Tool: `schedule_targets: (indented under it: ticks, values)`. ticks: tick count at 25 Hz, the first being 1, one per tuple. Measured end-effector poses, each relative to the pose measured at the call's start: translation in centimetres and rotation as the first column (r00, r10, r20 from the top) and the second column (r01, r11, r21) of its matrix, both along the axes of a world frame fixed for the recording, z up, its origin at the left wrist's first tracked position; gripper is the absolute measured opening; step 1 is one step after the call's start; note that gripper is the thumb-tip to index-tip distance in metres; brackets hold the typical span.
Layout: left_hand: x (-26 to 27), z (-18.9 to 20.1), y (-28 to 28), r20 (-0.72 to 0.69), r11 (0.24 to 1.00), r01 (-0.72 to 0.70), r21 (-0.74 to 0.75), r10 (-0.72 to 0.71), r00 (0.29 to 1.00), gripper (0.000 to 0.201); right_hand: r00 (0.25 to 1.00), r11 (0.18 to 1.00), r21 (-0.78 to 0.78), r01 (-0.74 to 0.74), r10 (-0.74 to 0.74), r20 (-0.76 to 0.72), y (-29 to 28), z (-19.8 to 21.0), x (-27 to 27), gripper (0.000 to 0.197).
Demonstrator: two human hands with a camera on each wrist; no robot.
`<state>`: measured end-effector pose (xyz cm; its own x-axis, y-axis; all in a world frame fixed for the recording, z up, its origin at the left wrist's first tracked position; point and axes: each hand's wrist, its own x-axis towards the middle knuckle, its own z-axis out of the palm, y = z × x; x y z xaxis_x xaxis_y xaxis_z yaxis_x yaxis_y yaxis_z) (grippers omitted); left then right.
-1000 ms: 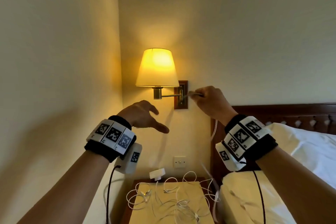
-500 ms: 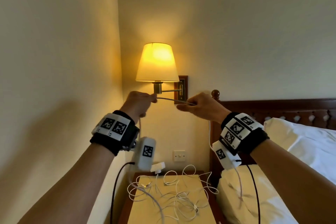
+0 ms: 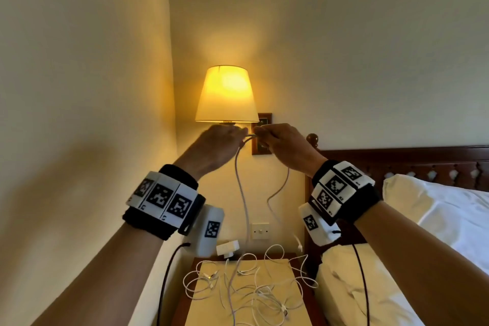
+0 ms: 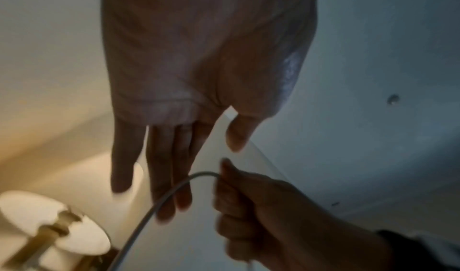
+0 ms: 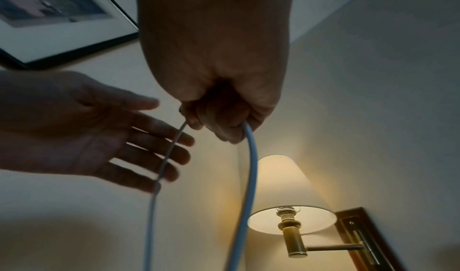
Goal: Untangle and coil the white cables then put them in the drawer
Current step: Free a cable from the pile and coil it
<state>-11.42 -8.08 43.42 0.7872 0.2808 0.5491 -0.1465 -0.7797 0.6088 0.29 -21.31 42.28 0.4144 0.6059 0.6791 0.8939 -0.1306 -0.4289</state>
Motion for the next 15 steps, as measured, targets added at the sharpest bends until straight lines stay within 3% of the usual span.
schedule_targets:
  ticks: [2,5,7,11,15]
  values:
    - [0.8,-1.5,-0.3,0.005,0.999,0.033,0.034,-0.034,0.999,0.037,0.995,0.998,-0.001,-0.065,0.065,-0.073,0.8,-0.2,-0.2,0.039]
    - [1.0,-3.1,1.3,0.211,0.989,-0.127,0.072,0.109,0.971,0.031,0.923,0.984,0.002,-0.177,0.167,-0.346,0.5,-1.2,-0.1,0.039]
    - [0.7,-3.5,2.8,0.286,0.971,-0.235,0.032,0.216,0.933,0.03,0.888,0.984,0.003,-0.179,0.163,-0.43,-0.4,-2.2,0.0,0.039]
    - [0.2,-4.0,7.1,0.341,0.895,-0.434,-0.104,0.442,0.83,0.028,0.874,0.99,0.006,-0.141,0.127,-0.469,-2.2,-3.9,0.5,0.039]
    - [0.7,-5.4,8.9,0.265,0.873,-0.47,-0.132,0.488,0.831,0.028,0.883,0.989,-0.008,-0.145,0.126,-0.452,-2.5,-4.3,0.1,0.039]
